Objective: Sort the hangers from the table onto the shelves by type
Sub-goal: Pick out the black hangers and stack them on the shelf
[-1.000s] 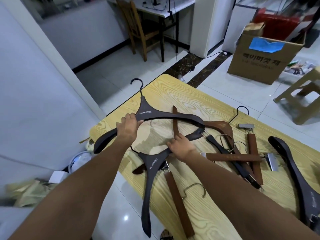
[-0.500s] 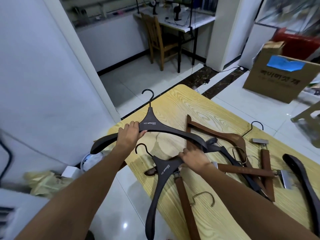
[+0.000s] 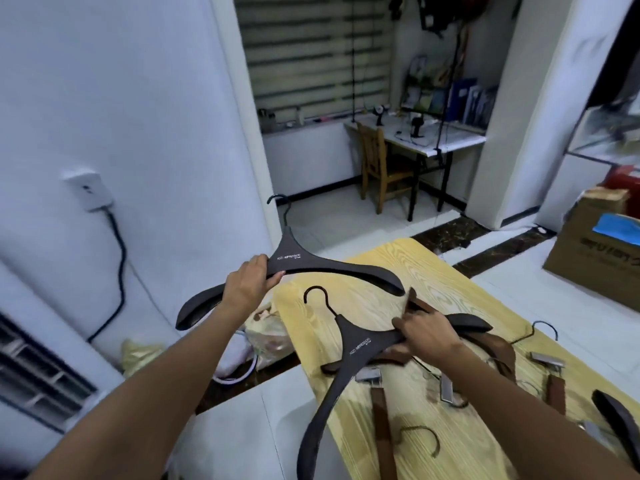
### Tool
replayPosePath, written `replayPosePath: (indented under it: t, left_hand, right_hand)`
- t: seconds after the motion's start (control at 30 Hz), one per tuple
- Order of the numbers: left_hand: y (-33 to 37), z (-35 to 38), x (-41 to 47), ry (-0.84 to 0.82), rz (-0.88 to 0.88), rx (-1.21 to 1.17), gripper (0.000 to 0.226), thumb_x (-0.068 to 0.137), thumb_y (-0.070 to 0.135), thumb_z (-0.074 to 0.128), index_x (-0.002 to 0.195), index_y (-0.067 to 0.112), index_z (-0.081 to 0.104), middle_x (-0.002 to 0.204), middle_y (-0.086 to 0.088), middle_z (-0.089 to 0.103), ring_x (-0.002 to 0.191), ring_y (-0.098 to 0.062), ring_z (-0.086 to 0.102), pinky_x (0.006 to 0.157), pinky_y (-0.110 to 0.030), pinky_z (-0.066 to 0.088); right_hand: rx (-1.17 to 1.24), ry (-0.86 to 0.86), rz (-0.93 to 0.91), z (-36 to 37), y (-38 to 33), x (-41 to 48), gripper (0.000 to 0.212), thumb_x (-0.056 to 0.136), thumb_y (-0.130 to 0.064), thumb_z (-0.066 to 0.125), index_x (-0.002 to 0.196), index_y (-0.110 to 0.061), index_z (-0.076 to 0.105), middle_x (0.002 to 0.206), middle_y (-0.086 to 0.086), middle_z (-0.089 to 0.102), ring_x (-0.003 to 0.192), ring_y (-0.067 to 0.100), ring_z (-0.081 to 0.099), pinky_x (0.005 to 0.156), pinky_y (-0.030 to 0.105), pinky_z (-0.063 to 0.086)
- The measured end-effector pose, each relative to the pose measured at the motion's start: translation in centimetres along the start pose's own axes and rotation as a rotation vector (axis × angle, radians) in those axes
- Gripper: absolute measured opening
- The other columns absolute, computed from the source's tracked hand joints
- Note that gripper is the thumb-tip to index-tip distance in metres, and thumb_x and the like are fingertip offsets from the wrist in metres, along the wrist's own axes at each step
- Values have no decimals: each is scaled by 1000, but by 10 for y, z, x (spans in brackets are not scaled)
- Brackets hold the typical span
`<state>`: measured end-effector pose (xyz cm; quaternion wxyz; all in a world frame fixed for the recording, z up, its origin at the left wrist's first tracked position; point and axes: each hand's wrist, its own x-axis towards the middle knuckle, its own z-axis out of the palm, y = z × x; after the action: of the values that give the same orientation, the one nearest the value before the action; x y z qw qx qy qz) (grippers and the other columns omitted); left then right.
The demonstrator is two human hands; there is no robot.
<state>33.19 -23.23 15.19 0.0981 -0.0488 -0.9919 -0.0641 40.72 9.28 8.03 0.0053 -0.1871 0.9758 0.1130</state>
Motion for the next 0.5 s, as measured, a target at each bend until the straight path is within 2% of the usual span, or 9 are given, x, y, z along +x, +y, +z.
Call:
replayPosePath:
  t: [0.07, 0.17, 0.27, 0.33, 0.43, 0.5]
  left_hand:
    - [-11, -20, -21, 41, -29, 18, 45, 94, 51, 44, 109, 9, 48, 106, -6, 58, 99, -26, 56, 77, -42, 49]
    - [-33, -44, -53, 113, -73, 44, 47, 92, 54, 46, 109, 10, 49, 104, -4, 59, 97, -25, 57, 76, -43, 49]
    - [-59, -65, -94, 161, -158, 37, 47, 89, 55, 49, 107, 12, 50, 102, -2, 60, 96, -24, 57, 75, -41, 48]
    - [-76, -77, -121, 183, -220, 42, 47, 88, 57, 51, 104, 13, 50, 102, -1, 60, 97, -23, 58, 74, -39, 46]
    - [-103, -100, -167, 200, -334, 61, 46, 85, 60, 52, 98, 15, 48, 101, -1, 60, 99, -25, 59, 75, -38, 45]
    - [-120, -114, -194, 199, -386, 99, 46, 85, 61, 51, 94, 16, 44, 100, -3, 60, 99, -27, 59, 74, -39, 45]
  right_hand:
    - [6, 68, -51, -16, -13, 0, 65, 83, -77, 36, 106, -20, 55, 101, 2, 65, 92, 23, 64, 65, 34, 41]
    - [7, 177, -120, -34, -36, 2, 64, 80, -81, 32, 97, -23, 54, 95, -1, 67, 88, 22, 65, 61, 32, 35]
    - [-3, 237, -179, -52, -64, 2, 58, 80, -81, 30, 85, -26, 47, 86, -1, 68, 82, 22, 65, 61, 31, 36]
    - [-27, 259, -206, -63, -84, 5, 61, 80, -82, 29, 88, -24, 47, 86, -2, 67, 82, 20, 64, 62, 31, 36]
    - [-56, 296, -233, -81, -120, 15, 72, 78, -83, 32, 104, -20, 56, 89, -2, 68, 84, 19, 65, 63, 30, 35]
    - [-28, 317, -284, -92, -144, 21, 67, 78, -83, 34, 98, -23, 55, 90, -2, 69, 85, 20, 66, 65, 31, 38]
